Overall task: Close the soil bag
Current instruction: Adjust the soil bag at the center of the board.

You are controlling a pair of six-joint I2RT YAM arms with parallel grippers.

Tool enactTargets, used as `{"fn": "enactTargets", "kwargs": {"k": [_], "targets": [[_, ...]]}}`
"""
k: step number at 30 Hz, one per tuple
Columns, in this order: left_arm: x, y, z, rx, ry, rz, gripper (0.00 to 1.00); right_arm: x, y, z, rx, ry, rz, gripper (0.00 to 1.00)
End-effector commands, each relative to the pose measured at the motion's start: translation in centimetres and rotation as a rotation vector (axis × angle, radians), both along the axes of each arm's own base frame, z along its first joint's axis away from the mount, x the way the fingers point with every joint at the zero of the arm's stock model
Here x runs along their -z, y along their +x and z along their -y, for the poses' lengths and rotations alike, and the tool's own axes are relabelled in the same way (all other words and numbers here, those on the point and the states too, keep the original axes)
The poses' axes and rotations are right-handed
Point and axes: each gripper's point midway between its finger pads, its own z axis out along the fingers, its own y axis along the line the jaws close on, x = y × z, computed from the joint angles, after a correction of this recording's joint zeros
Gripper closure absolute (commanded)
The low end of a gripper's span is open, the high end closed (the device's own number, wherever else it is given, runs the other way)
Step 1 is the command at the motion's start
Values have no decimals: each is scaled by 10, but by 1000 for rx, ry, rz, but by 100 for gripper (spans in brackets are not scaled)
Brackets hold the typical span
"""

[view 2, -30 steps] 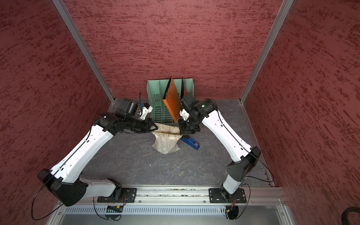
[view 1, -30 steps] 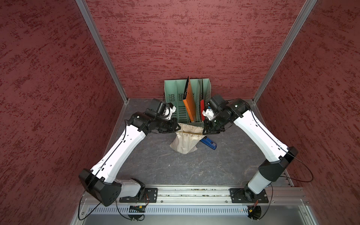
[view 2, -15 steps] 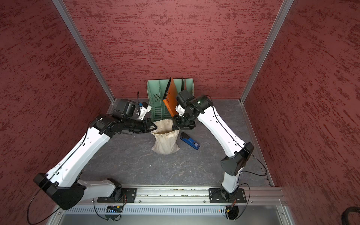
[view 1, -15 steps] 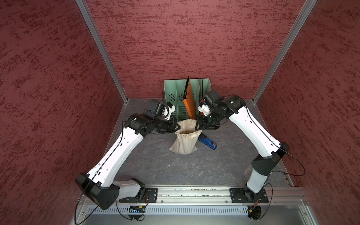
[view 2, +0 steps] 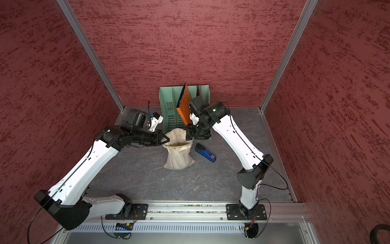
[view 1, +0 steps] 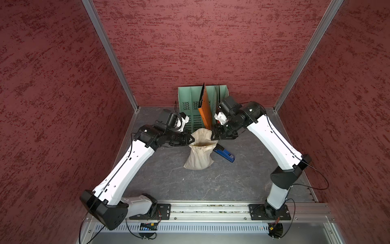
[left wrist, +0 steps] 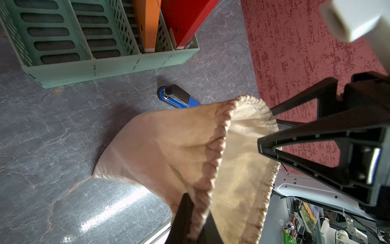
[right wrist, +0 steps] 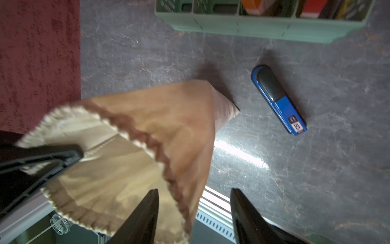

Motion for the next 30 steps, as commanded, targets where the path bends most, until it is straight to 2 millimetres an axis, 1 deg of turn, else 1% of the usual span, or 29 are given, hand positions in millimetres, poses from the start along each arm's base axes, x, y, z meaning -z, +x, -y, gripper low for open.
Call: {"fn": "enactTargets", "kwargs": {"k": [1,4,5,6,7,8,9,11,12,13,14,17,19,21,24,25,26,28,30], "targets": [[-13,-3,-1,16,-26,59,90,7,8,-8,-41,-30,-4,41],[-11,-4,-4,8,-26,55,90,13,12,-6,-55,-69,-5,41],[-10,-3,-5,5,-23,53,90,14,12,-5,-55,-75,-3,47],[-9,-3,-6,2,-24,53,88,13,12,-4,-53,-78,-1,59],[-8,-2,-7,-1,-23,51,82,13,12,-2,-48,-85,0,74],[-7,-1,-9,-10,-23,48,67,12,12,1,-42,-94,6,92],[-7,0,-12,-23,-28,43,52,13,11,3,-37,-101,4,100],[-10,2,-17,-50,-53,42,40,13,8,7,-36,-108,3,100],[-12,3,-20,-66,-69,40,27,13,5,8,-38,-104,3,100],[-15,5,-24,-89,-87,44,7,13,3,8,-44,-96,1,100],[-18,7,-29,-112,-110,48,1,14,1,9,-45,-97,-2,100],[-27,11,-49,-195,-178,55,0,15,-2,11,-50,-96,-1,100],[-30,12,-58,-225,-236,41,0,15,-3,10,-53,-90,-4,100],[-31,11,-59,-227,-289,11,0,14,-4,8,-58,-78,-3,100],[-30,6,-54,-200,-334,-23,0,11,-5,6,-81,-58,14,100],[-30,4,-51,-191,-347,-35,0,15,-6,6,-94,-63,22,100],[-29,3,-50,-185,-355,-43,0,17,-7,9,-102,-67,40,100],[-27,2,-48,-180,-370,-56,0,24,-14,17,-122,-72,74,100],[-25,-1,-45,-168,-383,-67,0,28,-22,23,-130,-54,101,100]]}}
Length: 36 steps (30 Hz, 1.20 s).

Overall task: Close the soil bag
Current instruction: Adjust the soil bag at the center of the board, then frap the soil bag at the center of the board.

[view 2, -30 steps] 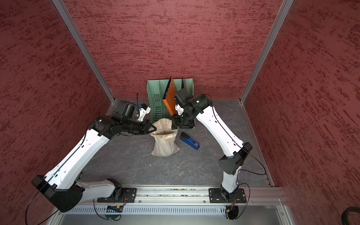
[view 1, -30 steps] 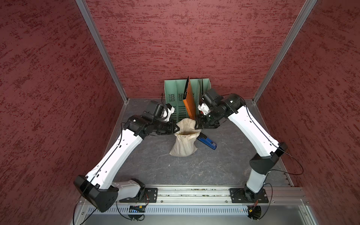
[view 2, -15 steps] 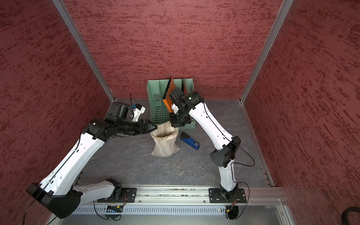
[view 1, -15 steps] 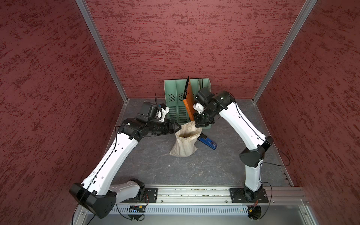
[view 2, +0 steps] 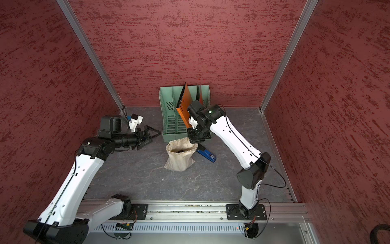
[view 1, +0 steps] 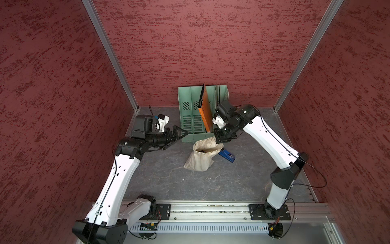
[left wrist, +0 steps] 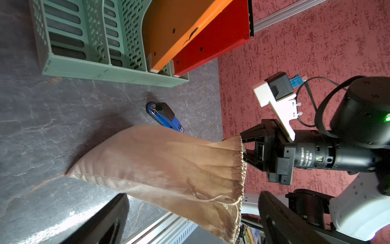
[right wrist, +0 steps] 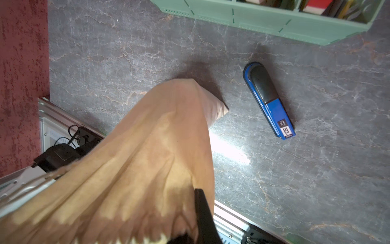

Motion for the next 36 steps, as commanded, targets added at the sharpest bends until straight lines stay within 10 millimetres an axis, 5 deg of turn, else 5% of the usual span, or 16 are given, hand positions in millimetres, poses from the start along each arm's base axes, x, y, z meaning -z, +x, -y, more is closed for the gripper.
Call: {"fn": "enactTargets", "kwargs": {"k": [1,9,20,36], "targets": [[-8,-6,9,43,-65,10,0,-11,-6,3,-40,66,119,100],[-4,-31,43,219,-47,23,0,-9,-14,9,-15,108,146,100],[9,-65,76,391,-74,-91,13,-13,-7,1,-31,111,149,100],[9,-61,107,427,-175,-161,14,-12,-8,3,-45,99,153,100]]}}
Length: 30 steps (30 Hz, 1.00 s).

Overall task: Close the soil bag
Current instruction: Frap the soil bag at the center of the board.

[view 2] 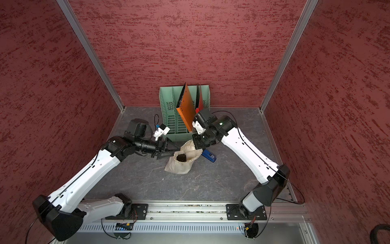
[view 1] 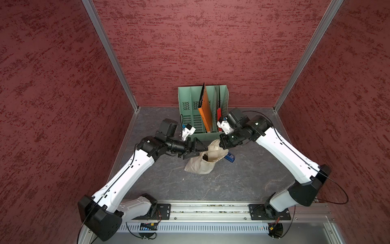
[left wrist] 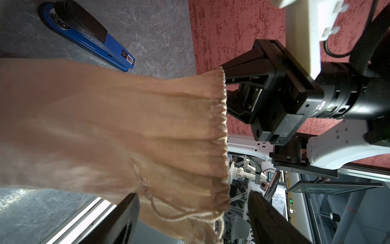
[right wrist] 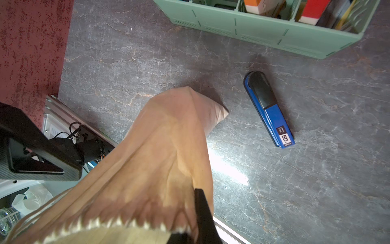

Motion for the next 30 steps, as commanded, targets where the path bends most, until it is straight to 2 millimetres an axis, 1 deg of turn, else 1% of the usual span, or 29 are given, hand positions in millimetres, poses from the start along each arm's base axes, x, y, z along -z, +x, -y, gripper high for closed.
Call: {"fn": "enactTargets", "kwargs": {"k": [1,4,12,18,22,24,27,30], "targets": [[-12,-2,9,24,-66,-19,13,-9,2,-4,-21,8,34,100],[-13,-2,10,23,-73,-45,12,-8,2,-4,-22,7,35,100],[-17,6,15,7,-106,-85,14,-8,2,-4,-20,9,38,100],[-16,6,14,11,-101,-89,28,-9,2,-4,-18,11,39,100],[-17,8,11,-1,-103,-83,33,-8,1,-3,-19,9,37,100],[-18,10,10,-8,-107,-79,37,-8,0,-3,-19,10,35,100],[-19,14,9,-16,-110,-76,45,-9,0,-2,-18,11,36,100],[-19,15,9,-17,-110,-76,49,-10,0,-2,-15,12,38,100]]}}
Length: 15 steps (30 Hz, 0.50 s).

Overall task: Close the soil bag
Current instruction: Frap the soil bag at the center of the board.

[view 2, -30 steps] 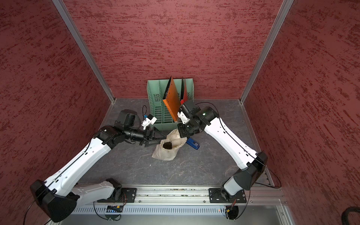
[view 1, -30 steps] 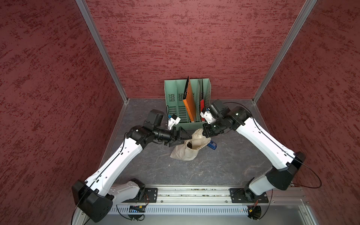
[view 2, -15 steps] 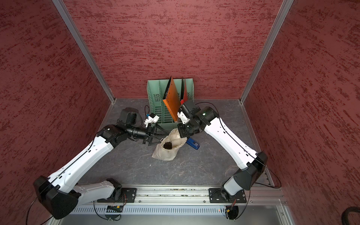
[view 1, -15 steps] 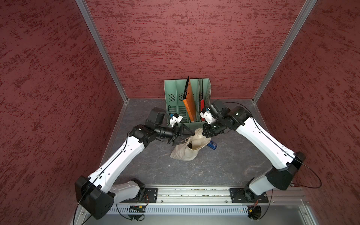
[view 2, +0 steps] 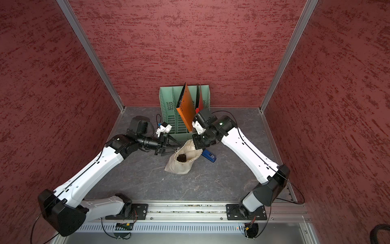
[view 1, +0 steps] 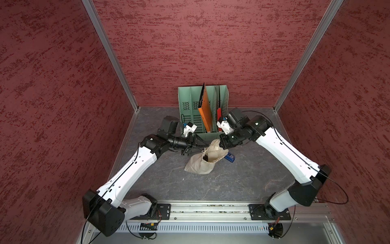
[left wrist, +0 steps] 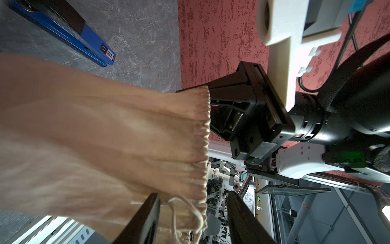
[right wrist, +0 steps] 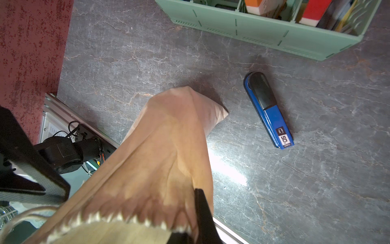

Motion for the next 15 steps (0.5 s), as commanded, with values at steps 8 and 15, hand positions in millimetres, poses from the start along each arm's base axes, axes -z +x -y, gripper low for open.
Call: {"fn": "enactTargets", "kwargs": {"k": [8,15], "targets": [[-1,1,-1,19,-7,21,59,-9,-1,-1,-5,13,33,100],[3,3,-1,20,3,11,81,-8,-1,0,-5,12,37,100]]}}
